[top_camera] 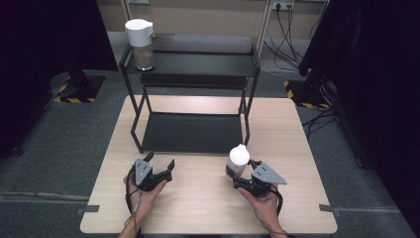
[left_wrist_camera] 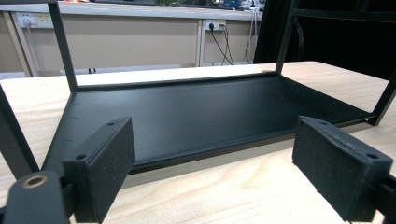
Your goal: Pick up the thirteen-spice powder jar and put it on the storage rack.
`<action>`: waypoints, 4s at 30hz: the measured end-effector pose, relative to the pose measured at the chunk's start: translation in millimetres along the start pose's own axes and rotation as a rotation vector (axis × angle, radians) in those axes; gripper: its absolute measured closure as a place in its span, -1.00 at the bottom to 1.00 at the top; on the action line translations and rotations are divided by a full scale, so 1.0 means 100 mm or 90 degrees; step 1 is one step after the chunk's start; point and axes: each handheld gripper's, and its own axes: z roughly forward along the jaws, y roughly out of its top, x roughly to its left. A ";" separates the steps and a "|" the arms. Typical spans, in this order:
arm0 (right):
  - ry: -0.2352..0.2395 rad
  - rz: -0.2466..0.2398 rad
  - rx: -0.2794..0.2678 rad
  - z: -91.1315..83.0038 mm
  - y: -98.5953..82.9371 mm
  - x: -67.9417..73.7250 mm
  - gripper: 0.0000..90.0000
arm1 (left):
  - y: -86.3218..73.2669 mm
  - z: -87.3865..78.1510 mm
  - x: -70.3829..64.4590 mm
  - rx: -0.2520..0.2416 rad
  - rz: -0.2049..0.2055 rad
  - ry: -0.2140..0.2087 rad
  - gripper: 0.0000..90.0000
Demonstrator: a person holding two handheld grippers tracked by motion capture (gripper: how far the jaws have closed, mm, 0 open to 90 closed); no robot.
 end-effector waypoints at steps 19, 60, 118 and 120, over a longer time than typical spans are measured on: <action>-0.025 -0.005 -0.051 0.02 0.29 -0.04 -0.31 | 0.00 0.00 -0.02 -0.001 0.001 0.001 -0.72; -0.042 -0.023 -0.109 0.26 0.92 -0.11 -0.31 | 0.00 0.00 -0.03 -0.001 0.006 0.001 -0.72; -0.075 -0.023 -0.151 0.61 1.61 -0.20 -0.31 | 0.00 0.00 -0.03 0.000 0.010 0.001 -0.72; -0.076 -0.021 -0.153 0.62 1.64 -0.20 -0.31 | 0.00 0.00 -0.04 0.001 0.011 0.001 -0.72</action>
